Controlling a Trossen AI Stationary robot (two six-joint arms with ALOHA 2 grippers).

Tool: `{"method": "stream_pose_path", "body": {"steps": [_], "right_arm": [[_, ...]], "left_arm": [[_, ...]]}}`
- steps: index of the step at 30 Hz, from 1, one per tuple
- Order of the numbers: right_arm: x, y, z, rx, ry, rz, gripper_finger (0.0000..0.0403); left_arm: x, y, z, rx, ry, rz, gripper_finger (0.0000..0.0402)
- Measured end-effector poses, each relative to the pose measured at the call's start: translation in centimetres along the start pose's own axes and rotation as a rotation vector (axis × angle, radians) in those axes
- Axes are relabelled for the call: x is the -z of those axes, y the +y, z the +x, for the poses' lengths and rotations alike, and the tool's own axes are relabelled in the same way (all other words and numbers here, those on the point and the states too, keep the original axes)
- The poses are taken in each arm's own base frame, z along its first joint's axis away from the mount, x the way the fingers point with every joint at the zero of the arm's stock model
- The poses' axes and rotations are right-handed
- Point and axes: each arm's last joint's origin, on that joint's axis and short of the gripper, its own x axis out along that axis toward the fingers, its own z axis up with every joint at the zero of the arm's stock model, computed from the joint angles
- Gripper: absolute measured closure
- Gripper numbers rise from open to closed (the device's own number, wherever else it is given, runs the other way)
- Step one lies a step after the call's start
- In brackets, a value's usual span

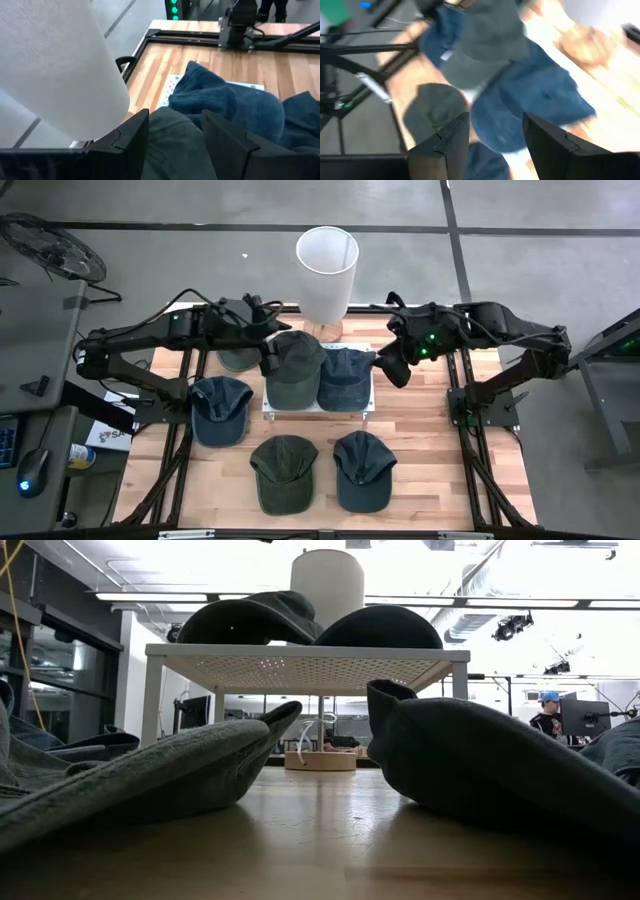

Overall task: Pick & Place hat
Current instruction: Stack the bottom blue cap on the blue cap on the shelf

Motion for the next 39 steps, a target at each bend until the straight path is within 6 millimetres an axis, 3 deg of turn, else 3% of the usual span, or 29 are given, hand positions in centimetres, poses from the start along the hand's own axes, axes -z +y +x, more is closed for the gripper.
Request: {"method": "stream_pose_path", "body": {"steps": [6,15,28,39], "right_arm": [[2.1,0.4,-0.3,0.131,0.043,0.09,0.0226],[6.3,2.9,-0.1,0.271,0.067,0.177,0.0226],[12.8,7.9,4.2,0.403,0.214,0.322,0.0226],[19.7,11.4,7.7,0.548,0.376,0.449,0.0226]], "left_arm": [[0.0,0.2,-0.9,0.026,-0.012,-0.011,0.0224],[0.5,0.2,-1.0,0.037,0.034,0.0,0.0225],[0.6,0.0,-1.0,0.086,0.043,0.027,0.0225],[0.7,0.0,-1.1,0.109,0.051,0.032,0.0225]]}}
